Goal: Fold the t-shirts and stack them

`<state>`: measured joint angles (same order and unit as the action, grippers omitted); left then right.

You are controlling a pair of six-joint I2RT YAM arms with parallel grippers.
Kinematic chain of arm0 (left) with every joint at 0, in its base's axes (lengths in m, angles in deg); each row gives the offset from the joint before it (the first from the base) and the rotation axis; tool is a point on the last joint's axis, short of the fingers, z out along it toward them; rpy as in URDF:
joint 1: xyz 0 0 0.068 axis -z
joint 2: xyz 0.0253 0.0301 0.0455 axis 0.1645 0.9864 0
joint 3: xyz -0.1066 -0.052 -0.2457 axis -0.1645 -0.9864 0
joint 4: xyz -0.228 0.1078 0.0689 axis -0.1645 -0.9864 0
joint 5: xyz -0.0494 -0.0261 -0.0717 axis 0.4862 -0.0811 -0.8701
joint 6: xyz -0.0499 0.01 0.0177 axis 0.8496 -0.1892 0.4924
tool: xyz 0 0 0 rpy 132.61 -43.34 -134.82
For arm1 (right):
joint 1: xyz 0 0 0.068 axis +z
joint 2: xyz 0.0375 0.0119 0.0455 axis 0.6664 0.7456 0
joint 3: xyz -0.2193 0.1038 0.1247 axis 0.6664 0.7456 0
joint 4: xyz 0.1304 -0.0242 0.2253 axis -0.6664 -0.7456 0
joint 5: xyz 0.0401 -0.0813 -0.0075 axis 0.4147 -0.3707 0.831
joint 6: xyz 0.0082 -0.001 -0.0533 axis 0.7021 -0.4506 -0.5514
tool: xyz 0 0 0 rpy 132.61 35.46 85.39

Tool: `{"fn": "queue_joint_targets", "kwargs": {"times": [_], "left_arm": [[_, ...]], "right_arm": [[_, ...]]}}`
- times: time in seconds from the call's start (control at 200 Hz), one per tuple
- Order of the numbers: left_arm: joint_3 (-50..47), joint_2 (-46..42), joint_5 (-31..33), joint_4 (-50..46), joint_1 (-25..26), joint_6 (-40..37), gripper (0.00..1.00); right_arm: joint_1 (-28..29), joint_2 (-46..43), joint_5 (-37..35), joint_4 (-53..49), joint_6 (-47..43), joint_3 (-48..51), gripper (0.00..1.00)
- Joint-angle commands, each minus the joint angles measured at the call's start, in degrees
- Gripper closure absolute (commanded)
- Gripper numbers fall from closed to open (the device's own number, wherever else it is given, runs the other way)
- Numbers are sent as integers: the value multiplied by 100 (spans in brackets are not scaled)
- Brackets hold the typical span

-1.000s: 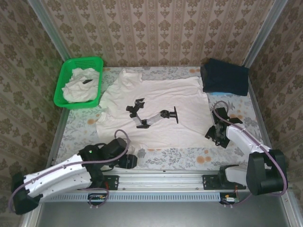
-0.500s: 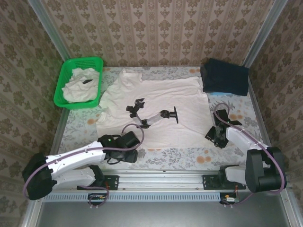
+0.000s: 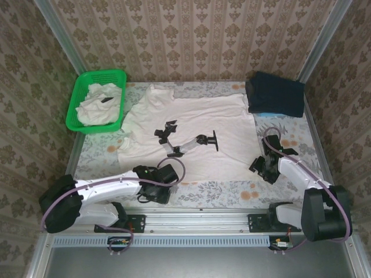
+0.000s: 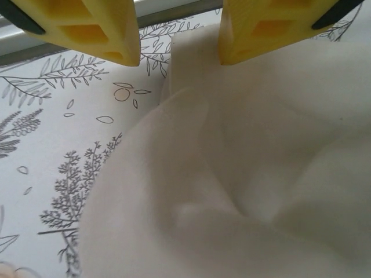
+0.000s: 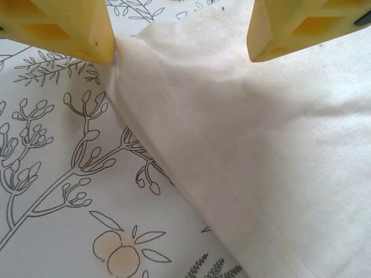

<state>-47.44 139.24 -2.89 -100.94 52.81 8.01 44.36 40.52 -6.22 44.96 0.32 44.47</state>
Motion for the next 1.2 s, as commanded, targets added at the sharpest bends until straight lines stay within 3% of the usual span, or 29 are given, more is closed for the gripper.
{"fn": "queue_joint_targets", "kwargs": {"times": [0.0,0.255,0.46,0.545,0.575,0.66,0.765,0.88,1.04,1.195], "left_arm": [[-90,80,-32,44,72,-123,70],[-4,-296,16,-490,178,-94,100],[-5,-1671,114,-834,223,102,100],[-76,-2066,238,-925,232,281,100],[-115,-2128,303,-912,223,339,84],[-211,-1940,305,-575,214,245,64],[-138,-1161,249,-102,212,57,60],[-31,-478,247,171,207,-51,49],[-14,121,258,17,197,-2,49],[-179,245,100,75,222,45,67]], "right_arm": [[49,-86,32,-301,-79,10,36],[139,-249,110,-343,45,13,42],[137,-188,-13,-344,0,-6,55],[138,-143,-21,-280,1,19,55],[139,-138,-4,-251,1,29,55],[139,-130,34,-187,-16,21,55],[138,-112,59,-194,-43,-6,55],[139,-139,79,-224,-69,-15,54],[139,-191,40,-204,-52,-6,54],[139,-73,58,-89,-26,55,54]]}}
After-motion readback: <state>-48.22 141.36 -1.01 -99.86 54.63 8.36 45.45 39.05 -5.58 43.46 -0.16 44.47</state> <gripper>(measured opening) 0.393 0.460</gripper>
